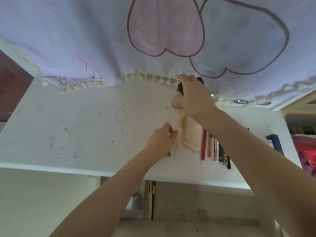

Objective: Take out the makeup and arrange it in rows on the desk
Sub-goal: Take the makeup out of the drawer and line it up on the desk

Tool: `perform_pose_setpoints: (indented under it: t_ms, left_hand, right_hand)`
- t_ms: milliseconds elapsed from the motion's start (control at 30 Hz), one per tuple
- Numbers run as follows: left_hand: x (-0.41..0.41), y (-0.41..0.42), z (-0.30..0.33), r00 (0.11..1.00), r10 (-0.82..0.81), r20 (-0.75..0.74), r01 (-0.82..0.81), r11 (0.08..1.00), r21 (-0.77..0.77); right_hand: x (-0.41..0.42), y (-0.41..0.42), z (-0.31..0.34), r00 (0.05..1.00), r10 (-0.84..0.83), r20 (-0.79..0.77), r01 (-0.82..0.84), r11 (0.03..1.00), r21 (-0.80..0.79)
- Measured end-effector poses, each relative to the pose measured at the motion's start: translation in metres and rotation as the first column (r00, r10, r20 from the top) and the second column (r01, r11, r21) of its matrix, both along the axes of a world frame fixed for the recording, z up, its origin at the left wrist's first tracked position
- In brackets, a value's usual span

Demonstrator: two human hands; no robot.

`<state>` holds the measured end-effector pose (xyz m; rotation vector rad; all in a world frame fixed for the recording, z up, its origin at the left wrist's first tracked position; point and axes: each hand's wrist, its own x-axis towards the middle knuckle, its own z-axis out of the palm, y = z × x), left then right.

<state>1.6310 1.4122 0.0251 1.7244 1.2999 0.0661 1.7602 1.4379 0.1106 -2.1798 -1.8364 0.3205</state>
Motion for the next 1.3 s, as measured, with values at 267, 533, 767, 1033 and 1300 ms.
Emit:
perform_pose_setpoints:
  t_ms: [267,533,767,1033,1300]
  left_hand:
    - [-0.127,-0.151,-0.044,0.973,-0.077,-0.218,0.01,0.956,-0.294]
    - [-0.092,-0.154,-0.136,0.833,-0.087,-0.546,0.042,0.995,-0.095]
    - [-0.089,-0.149,-0.165,0.796,-0.064,-0.601,0.056,0.998,-0.032]
    - [-0.087,-0.153,-0.164,0.811,-0.022,-0.585,-0.012,0.998,-0.054]
    - [-0.104,-0.156,-0.141,0.918,0.11,-0.381,-0.171,0.976,-0.132]
  right_hand:
    - [-0.081,-0.207,-0.106,0.878,0.019,-0.478,-0.266,0.85,-0.455]
    - [-0.12,-0.197,-0.225,0.911,-0.23,-0.342,-0.009,0.818,-0.576]
    - [-0.128,-0.185,-0.259,0.879,-0.277,-0.388,0.062,0.873,-0.483]
    - [-0.133,-0.196,-0.265,0.926,-0.281,-0.254,0.121,0.855,-0.505]
    - [-0.118,-0.189,-0.253,0.997,-0.022,-0.071,-0.021,0.833,-0.553]
